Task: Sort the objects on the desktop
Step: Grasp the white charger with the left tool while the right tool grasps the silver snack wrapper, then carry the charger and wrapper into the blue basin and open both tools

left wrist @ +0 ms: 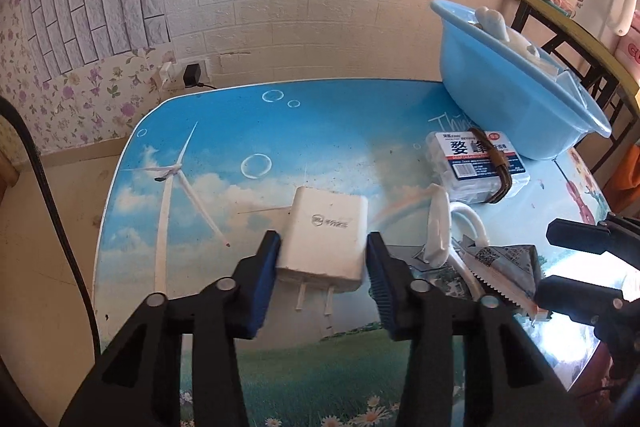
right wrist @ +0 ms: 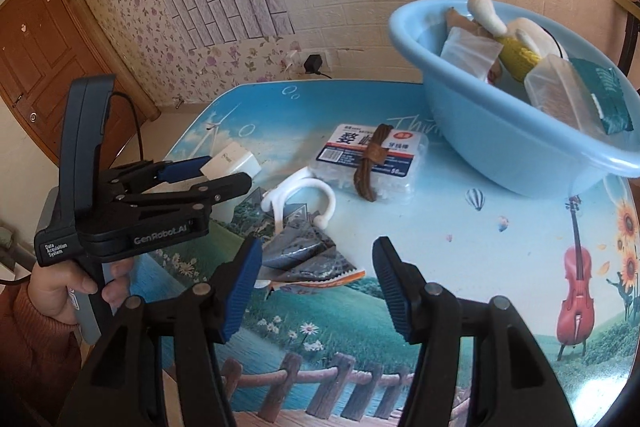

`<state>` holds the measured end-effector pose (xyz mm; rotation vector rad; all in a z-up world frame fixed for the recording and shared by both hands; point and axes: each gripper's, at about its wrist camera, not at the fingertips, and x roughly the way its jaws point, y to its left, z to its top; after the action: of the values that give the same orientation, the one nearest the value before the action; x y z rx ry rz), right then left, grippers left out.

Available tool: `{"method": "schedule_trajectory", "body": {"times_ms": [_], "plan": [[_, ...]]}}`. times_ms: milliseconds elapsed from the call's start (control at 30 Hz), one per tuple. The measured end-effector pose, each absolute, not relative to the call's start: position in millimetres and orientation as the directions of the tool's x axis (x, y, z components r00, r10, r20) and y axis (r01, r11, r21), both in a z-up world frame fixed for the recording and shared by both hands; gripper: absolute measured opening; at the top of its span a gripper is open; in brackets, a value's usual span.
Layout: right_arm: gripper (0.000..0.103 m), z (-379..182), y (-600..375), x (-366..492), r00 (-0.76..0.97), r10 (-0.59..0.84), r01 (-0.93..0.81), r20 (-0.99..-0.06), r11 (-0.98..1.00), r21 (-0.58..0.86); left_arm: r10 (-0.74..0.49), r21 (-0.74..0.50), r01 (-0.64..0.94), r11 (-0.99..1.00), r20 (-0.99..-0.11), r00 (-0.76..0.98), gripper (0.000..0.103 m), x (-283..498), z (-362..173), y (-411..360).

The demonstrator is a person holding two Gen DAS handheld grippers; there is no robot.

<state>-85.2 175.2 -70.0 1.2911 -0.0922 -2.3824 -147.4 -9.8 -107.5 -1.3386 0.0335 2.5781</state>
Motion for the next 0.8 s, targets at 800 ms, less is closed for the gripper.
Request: {"method": "schedule_trajectory", "body": {"times_ms": [800], "plan": [[0.064,-83.5,148.7,-86.3,-0.449,-0.41,0.364,-0.794,-0.895,0.257,0.188,-0.099,-0.181,-0.978,-0.794,-0.579,0.039,-96.3,-96.1,-29.5]]}}
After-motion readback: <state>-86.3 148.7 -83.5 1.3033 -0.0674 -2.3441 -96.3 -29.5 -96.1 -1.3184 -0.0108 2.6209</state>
